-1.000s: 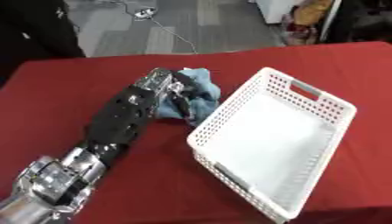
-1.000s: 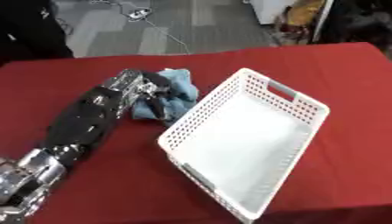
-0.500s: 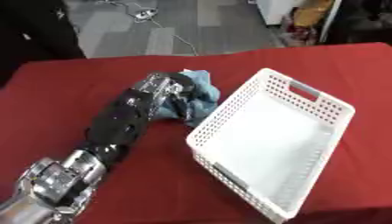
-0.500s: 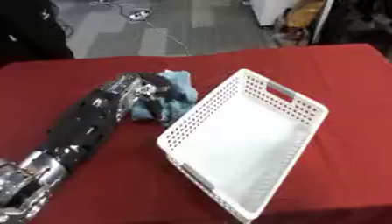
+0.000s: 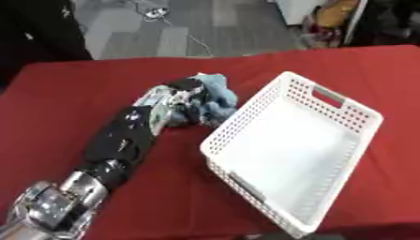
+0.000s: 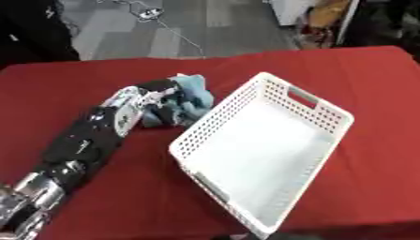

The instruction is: Pick up objects on the table and place them in the box.

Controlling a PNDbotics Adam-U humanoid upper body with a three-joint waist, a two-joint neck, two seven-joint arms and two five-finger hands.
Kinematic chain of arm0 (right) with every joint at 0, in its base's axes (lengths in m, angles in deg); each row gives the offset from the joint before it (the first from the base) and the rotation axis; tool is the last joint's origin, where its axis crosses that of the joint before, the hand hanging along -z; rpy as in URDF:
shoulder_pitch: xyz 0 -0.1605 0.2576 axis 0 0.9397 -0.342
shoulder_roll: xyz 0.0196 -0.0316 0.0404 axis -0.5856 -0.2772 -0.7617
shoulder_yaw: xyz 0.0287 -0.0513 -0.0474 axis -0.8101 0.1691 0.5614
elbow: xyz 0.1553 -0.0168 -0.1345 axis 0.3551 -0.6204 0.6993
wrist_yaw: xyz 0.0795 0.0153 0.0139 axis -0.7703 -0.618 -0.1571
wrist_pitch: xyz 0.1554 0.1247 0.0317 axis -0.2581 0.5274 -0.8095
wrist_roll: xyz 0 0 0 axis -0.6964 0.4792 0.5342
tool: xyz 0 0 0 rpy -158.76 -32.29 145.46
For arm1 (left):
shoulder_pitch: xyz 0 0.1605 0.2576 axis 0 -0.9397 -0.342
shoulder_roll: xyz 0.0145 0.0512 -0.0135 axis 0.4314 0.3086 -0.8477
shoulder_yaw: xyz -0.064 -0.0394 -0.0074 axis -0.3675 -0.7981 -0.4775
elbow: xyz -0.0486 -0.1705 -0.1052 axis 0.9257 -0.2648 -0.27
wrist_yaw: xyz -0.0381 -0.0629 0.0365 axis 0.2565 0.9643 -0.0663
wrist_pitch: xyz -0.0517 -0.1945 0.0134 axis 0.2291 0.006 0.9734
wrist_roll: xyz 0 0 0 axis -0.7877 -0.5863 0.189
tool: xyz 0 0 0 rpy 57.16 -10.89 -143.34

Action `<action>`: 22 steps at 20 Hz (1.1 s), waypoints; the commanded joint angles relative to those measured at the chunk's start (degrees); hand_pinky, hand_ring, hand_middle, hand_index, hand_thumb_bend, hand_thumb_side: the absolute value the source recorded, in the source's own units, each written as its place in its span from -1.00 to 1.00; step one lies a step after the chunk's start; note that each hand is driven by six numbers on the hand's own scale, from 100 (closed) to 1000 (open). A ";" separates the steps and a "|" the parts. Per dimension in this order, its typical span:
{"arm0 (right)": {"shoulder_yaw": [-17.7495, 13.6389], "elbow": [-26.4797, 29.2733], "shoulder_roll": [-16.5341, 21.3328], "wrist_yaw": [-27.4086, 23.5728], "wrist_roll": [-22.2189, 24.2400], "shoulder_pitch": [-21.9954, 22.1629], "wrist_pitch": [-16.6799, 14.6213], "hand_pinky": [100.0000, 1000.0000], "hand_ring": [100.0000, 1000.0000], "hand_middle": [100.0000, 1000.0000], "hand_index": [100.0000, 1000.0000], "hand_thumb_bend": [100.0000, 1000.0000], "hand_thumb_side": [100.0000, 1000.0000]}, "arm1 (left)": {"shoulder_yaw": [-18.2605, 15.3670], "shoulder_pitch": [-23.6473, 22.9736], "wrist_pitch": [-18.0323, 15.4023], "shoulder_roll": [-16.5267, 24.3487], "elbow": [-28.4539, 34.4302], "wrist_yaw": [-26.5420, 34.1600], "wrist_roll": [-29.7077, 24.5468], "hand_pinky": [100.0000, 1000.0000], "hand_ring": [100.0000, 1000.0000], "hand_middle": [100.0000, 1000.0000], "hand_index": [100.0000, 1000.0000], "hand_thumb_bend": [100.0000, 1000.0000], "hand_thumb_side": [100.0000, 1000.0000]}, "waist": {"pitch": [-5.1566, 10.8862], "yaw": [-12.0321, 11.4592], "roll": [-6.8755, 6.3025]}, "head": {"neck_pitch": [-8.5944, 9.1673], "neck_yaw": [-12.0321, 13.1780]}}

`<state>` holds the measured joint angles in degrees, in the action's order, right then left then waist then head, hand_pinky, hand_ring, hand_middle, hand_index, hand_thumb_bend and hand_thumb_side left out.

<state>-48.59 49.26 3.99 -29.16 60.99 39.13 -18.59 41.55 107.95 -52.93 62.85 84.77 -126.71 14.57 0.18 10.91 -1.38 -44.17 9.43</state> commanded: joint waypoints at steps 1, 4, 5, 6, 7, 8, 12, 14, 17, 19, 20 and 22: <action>-0.45 0.89 0.58 0.28 -0.30 -0.71 0.04 0.58 0.67 0.62 0.90 -1.00 1.00 | -2.43 0.08 2.03 3.27 7.22 10.51 5.23 -1.00 -1.00 -1.00 -0.92 -1.00 -0.51 | 0.52 -0.08 0.16 | 0.05 -1.05; -0.53 0.89 0.53 0.34 -0.43 -0.71 0.04 0.57 0.67 0.62 0.90 -1.00 1.00 | -5.33 -0.72 1.96 3.95 10.83 22.13 11.21 -1.00 -1.00 -1.00 -0.93 -1.00 -0.21 | 0.53 -0.14 0.22 | 0.05 -1.92; -0.54 0.89 0.52 0.35 -0.45 -0.71 0.05 0.57 0.67 0.62 0.90 -1.00 1.00 | -5.74 -0.92 1.44 4.18 11.30 25.86 12.82 -1.00 -1.00 -1.00 -0.93 -1.00 -0.16 | 0.53 -0.14 0.23 | 0.05 -2.11; -0.55 0.89 0.52 0.37 -0.47 -0.69 0.06 0.57 0.67 0.62 0.90 -1.00 1.00 | -6.31 -1.04 0.64 4.40 11.60 29.71 14.50 -1.00 -1.00 -1.00 -0.93 -1.00 -0.13 | 0.53 -0.17 0.25 | 0.05 -2.30; -0.55 0.89 0.52 0.39 -0.48 -0.68 0.07 0.57 0.67 0.62 0.90 -1.00 1.00 | -6.58 -1.14 -0.15 4.67 11.67 32.85 15.82 -1.00 -1.00 -1.00 -0.93 -1.00 -0.12 | 0.53 -0.18 0.26 | 0.05 -2.39; -0.53 0.89 0.53 0.41 -0.46 -0.66 0.07 0.57 0.67 0.62 0.90 -1.00 1.00 | -6.81 -1.19 -0.93 4.95 11.70 35.29 16.99 -1.00 -1.00 -1.00 -0.93 -1.00 -0.11 | 0.52 -0.20 0.27 | 0.05 -2.44; -0.56 0.89 0.55 0.45 -0.46 -0.58 0.03 0.57 0.67 0.62 0.90 -1.00 1.00 | -7.17 -1.31 -2.93 5.70 12.18 39.74 19.56 -1.00 -1.00 -1.00 -0.93 -1.00 -0.09 | 0.47 -0.23 0.34 | 0.05 -2.48; -0.56 0.89 0.57 0.49 -0.44 -0.53 0.01 0.57 0.67 0.62 0.90 -1.00 1.00 | -7.06 -1.24 -3.39 5.80 12.78 40.50 19.90 -1.00 -1.00 -1.00 -0.93 -1.00 -0.09 | 0.45 -0.24 0.36 | 0.05 -2.46; -0.56 0.89 0.61 0.52 -0.45 -0.48 -0.01 0.57 0.67 0.61 0.90 -1.00 1.00 | -6.20 -0.91 -3.36 5.84 14.43 40.37 19.21 -1.00 -1.00 -1.00 -0.92 -1.00 -0.18 | 0.46 -0.22 0.39 | 0.05 -2.32; -0.51 0.89 0.62 0.50 -0.43 -0.47 -0.03 0.57 0.67 0.61 0.90 -1.00 1.00 | -4.98 -0.39 -2.59 5.70 16.49 38.70 17.71 -1.00 -1.00 -1.00 -0.92 -1.00 -0.26 | 0.47 -0.15 0.40 | 0.05 -2.07; -0.46 0.89 0.62 0.49 -0.39 -0.47 -0.03 0.57 0.67 0.61 0.90 -1.00 1.00 | -4.23 0.10 -2.10 5.46 17.80 37.62 16.67 -1.00 -1.00 -1.00 -0.92 -1.00 -0.32 | 0.47 -0.10 0.41 | 0.05 -1.89; -0.38 0.89 0.61 0.44 -0.29 -0.45 -0.01 0.57 0.67 0.61 0.90 -1.00 1.00 | -3.05 1.21 -0.95 4.89 20.23 35.37 14.60 -1.00 -1.00 -1.00 -0.91 -1.00 -0.43 | 0.48 -0.09 0.44 | 0.05 -1.60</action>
<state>-48.61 49.26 3.97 -28.88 60.65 39.15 -18.55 38.00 107.42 -54.25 66.93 102.43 -90.14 30.26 0.16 10.78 -1.15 -44.17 7.53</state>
